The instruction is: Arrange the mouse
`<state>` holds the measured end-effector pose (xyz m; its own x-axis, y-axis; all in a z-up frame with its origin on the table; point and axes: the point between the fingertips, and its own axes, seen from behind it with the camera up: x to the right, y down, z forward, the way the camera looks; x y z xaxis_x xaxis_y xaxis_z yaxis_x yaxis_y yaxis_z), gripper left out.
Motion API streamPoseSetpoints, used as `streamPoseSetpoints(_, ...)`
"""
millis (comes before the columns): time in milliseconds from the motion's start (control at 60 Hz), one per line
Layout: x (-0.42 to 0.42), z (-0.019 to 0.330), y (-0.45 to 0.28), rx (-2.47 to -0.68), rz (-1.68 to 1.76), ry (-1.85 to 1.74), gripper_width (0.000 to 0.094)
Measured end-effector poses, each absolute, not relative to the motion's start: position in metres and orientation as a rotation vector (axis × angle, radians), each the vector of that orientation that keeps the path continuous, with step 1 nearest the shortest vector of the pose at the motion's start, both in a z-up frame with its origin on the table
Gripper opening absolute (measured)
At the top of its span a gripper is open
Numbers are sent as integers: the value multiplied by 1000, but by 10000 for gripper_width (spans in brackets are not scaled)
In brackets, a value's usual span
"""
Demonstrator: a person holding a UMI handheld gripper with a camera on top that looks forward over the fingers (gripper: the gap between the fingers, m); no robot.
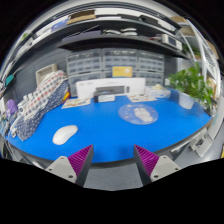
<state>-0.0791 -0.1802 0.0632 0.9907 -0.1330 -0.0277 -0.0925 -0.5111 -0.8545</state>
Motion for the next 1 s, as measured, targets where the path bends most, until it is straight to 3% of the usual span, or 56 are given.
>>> streamPoseSetpoints(117, -158, 34, -173, -2155, 46, 73, 808)
streamPoseSetpoints(367, -259, 12, -130, -2197, 159, -60, 816)
streamPoseSetpoints(1000, -330, -13, 2, -2288, 68, -197, 781)
